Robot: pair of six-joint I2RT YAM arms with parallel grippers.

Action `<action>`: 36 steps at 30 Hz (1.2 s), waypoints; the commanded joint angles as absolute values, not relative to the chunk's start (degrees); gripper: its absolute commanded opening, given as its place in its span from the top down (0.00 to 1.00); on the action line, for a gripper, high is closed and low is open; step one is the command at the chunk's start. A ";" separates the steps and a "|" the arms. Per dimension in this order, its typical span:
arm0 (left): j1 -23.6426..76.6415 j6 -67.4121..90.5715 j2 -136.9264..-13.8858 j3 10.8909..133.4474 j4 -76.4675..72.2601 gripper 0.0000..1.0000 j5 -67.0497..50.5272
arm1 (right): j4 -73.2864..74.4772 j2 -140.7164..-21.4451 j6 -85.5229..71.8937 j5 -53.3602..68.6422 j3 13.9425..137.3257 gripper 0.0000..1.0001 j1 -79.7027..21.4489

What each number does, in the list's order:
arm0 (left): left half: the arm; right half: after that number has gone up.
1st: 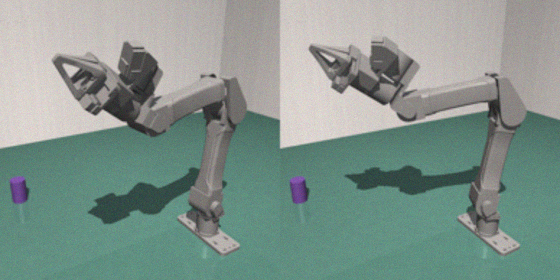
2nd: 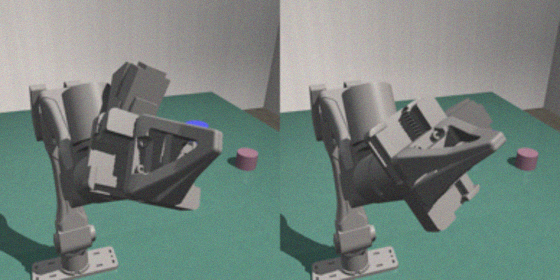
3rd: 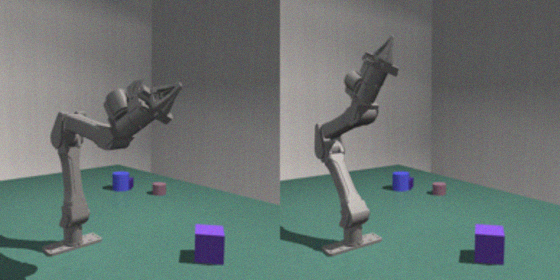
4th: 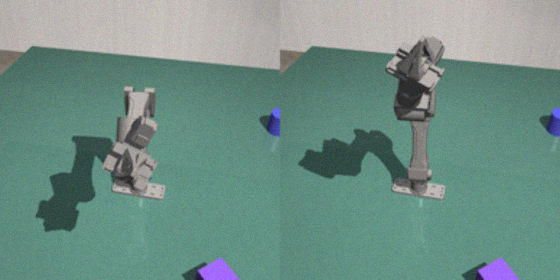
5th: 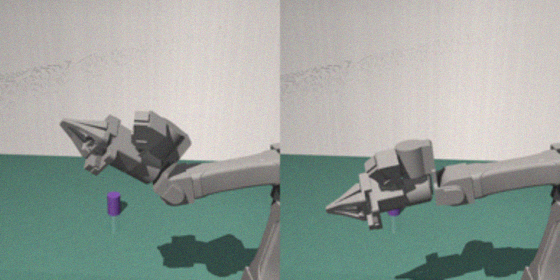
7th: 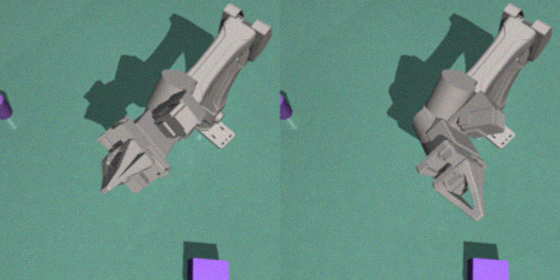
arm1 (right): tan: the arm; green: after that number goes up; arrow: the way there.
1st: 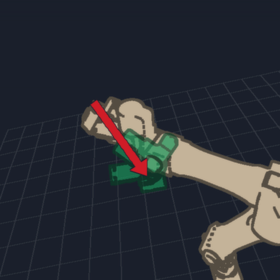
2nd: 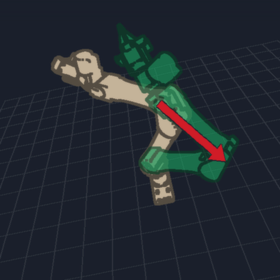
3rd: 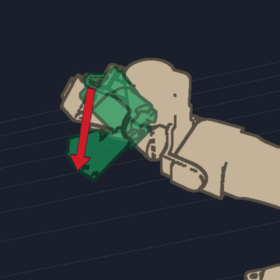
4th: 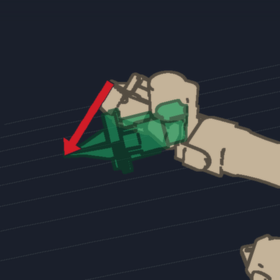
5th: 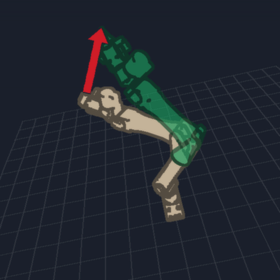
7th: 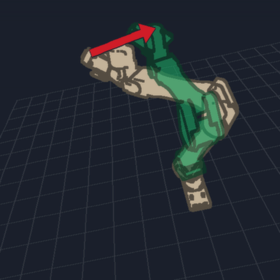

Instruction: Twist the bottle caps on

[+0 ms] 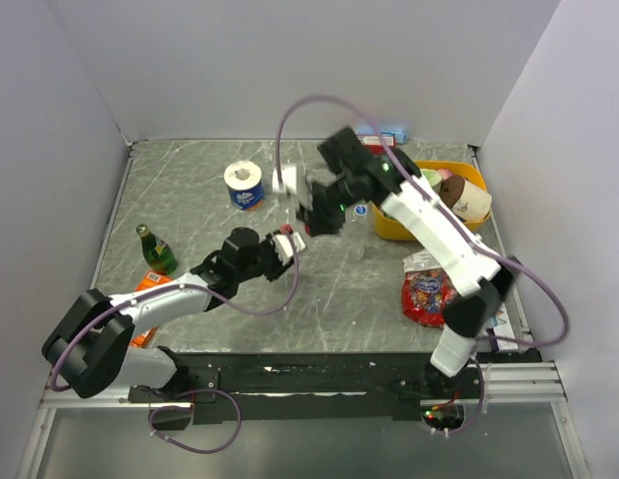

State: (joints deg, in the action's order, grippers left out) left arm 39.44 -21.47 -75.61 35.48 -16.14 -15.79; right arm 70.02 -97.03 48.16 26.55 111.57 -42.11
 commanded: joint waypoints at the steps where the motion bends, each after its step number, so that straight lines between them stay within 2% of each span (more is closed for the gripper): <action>1: 42.89 -8.88 -78.65 42.79 -28.84 0.99 13.78 | 68.38 -107.39 4.31 32.68 120.32 1.00 -38.24; 2: 42.89 -8.01 -81.97 46.28 -26.83 0.99 18.06 | 67.42 -106.53 3.61 31.13 116.75 1.00 -38.58; 5: 42.98 -4.49 -87.08 50.87 -20.66 0.99 21.61 | 68.29 -107.49 2.55 34.18 116.45 1.00 -39.90; 10: 42.80 -4.13 -85.79 48.17 -20.92 0.99 20.48 | 68.29 -108.37 3.25 29.98 121.62 1.00 -37.63; 12: 42.54 -6.14 -83.51 45.63 -20.13 0.99 15.25 | 69.42 -108.72 5.00 34.24 129.26 0.72 -33.50; 14: 41.66 -7.82 -80.00 41.60 -19.52 0.99 10.31 | 69.87 -108.29 9.65 39.00 135.67 0.50 -29.03; 17: 39.56 -11.85 -76.04 37.98 -15.49 0.99 -4.62 | 66.72 -103.37 14.75 50.51 133.36 0.38 -24.54; 20: 37.80 -23.14 -74.27 37.88 -6.21 0.99 -21.85 | 68.81 -96.52 32.20 57.03 125.62 0.36 -25.56; 21: 37.62 -25.20 -74.09 38.32 -3.72 0.99 -25.19 | 72.04 -92.85 43.83 57.48 123.25 0.36 -26.53; 23: 36.39 -34.13 -73.74 40.16 2.86 0.99 -35.04 | 73.73 -88.79 54.79 53.28 114.73 0.34 -30.22; 24: 36.21 -36.19 -73.65 40.60 6.90 0.99 -36.29 | 73.74 -84.68 63.28 50.83 111.48 0.34 -34.41; 28: 36.12 -44.11 -73.39 42.18 12.83 0.99 -40.42 | 65.42 -75.60 74.86 41.76 93.04 0.31 -42.09; 36: 36.04 -46.84 -73.39 44.38 13.98 0.99 -44.03 | 65.22 -74.27 83.40 36.74 88.24 0.32 -46.76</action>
State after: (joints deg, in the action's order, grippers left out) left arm 36.45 -42.50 -74.87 41.28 13.04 -37.76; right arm 67.99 -74.54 75.64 40.01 88.62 -45.52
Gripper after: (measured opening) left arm 0.434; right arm 0.687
